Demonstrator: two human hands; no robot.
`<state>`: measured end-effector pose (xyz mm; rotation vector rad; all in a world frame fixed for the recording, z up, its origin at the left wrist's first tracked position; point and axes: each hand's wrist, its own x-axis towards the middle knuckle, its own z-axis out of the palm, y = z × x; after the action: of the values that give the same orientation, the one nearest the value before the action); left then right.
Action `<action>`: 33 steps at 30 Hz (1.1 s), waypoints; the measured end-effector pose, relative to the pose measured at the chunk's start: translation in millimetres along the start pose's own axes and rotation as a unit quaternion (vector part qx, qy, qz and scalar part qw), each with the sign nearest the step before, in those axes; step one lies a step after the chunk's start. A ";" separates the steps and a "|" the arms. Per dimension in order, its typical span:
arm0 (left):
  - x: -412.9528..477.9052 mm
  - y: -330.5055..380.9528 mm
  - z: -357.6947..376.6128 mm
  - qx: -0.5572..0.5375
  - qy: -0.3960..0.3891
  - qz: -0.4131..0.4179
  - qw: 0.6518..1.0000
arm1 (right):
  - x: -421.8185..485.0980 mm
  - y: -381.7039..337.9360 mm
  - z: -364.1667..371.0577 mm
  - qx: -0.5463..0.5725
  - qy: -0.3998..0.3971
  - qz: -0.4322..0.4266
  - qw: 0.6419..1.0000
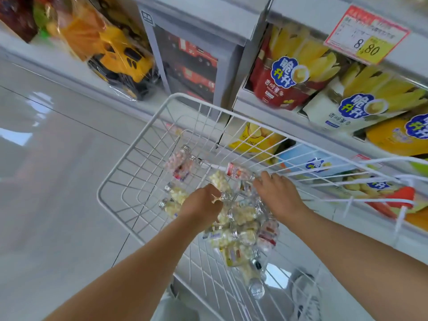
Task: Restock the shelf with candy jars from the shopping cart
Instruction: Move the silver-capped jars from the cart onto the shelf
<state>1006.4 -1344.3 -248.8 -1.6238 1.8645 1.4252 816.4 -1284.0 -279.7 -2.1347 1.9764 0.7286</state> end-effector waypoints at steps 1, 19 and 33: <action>0.2 0.4 0.5 -0.013 0.000 -0.002 1.000 | 2.0 0.9 -3.5 0.005 0.002 0.006 1.000; -10.0 36.2 -20.1 -0.610 0.015 -0.136 0.780 | -12.2 -6.8 -79.0 0.402 0.070 -0.164 0.898; -22.1 10.3 -14.3 -0.559 -0.014 -0.187 0.808 | -44.9 -14.7 -20.8 0.126 -0.256 -0.012 0.958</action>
<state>1010.0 -1344.0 -220.7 -2.1765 0.4647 2.4872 835.1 -1250.5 -245.0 -1.6149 1.6594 0.8645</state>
